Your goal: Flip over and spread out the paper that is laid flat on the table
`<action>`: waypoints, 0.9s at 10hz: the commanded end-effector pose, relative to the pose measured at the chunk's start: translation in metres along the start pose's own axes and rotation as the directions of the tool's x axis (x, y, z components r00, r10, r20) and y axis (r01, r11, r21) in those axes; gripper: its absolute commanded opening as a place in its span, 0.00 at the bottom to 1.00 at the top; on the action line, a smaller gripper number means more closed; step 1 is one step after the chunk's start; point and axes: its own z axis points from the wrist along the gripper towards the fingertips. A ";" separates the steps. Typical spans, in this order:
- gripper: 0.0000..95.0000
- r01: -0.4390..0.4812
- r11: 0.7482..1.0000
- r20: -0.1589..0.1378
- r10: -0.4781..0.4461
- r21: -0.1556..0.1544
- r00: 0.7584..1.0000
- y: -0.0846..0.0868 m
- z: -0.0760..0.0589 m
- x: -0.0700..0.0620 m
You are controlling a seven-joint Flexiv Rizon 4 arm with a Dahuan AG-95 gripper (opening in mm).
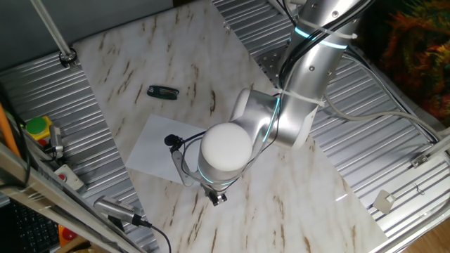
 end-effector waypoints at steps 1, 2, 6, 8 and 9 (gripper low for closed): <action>0.20 0.001 1.000 0.000 -0.001 -0.005 1.000 -0.001 0.000 0.001; 0.20 0.002 1.000 0.001 -0.002 -0.006 1.000 -0.001 0.001 0.002; 0.20 0.004 1.000 0.005 -0.004 -0.005 1.000 -0.001 0.004 0.005; 0.20 0.007 1.000 0.004 -0.007 -0.006 1.000 -0.002 0.005 0.006; 0.20 0.008 1.000 0.005 -0.008 -0.006 1.000 -0.002 0.006 0.006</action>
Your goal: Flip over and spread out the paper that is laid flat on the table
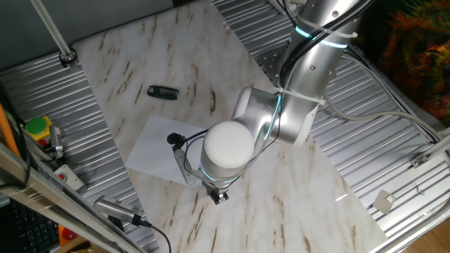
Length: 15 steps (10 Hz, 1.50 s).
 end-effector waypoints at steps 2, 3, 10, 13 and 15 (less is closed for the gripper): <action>0.20 0.003 1.000 0.002 -0.003 0.001 1.000 -0.001 0.002 0.001; 0.20 0.004 1.000 0.005 -0.004 0.002 1.000 -0.001 0.002 0.001; 0.00 0.007 1.000 0.014 -0.007 -0.002 1.000 -0.002 0.004 0.001; 0.00 0.010 1.000 0.014 -0.010 -0.002 1.000 -0.002 0.004 0.001; 0.00 0.017 1.000 0.012 -0.017 -0.012 1.000 -0.002 0.003 0.001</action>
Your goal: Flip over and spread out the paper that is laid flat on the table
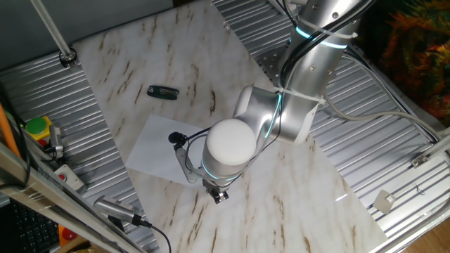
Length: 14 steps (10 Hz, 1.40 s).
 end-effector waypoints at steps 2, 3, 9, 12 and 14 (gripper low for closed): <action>0.00 0.006 1.000 -0.003 -0.006 -0.021 1.000 0.002 -0.007 0.000; 0.00 0.010 1.000 -0.007 -0.011 -0.022 1.000 0.003 -0.014 0.000; 0.00 0.002 0.997 -0.039 -0.005 -0.076 0.999 0.019 -0.053 0.005; 0.00 -0.015 0.993 -0.061 0.008 -0.117 0.998 0.032 -0.079 0.012; 0.00 -0.022 0.991 -0.070 0.012 -0.133 0.997 0.033 -0.092 0.018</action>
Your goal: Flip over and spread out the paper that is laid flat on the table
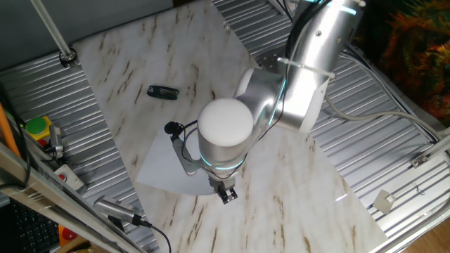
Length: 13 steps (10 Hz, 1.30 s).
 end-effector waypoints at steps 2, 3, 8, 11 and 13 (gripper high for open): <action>0.00 0.001 1.000 -0.002 -0.001 -0.013 1.000 -0.002 -0.008 0.006; 0.00 0.000 1.000 0.000 0.000 -0.017 1.000 -0.002 -0.010 0.010; 0.00 0.026 0.999 -0.012 -0.026 -0.042 1.000 0.001 -0.026 -0.003; 0.00 0.028 0.998 -0.033 -0.030 -0.053 0.999 0.006 -0.047 -0.023; 0.00 0.014 0.997 -0.044 -0.017 -0.079 0.999 0.010 -0.059 -0.032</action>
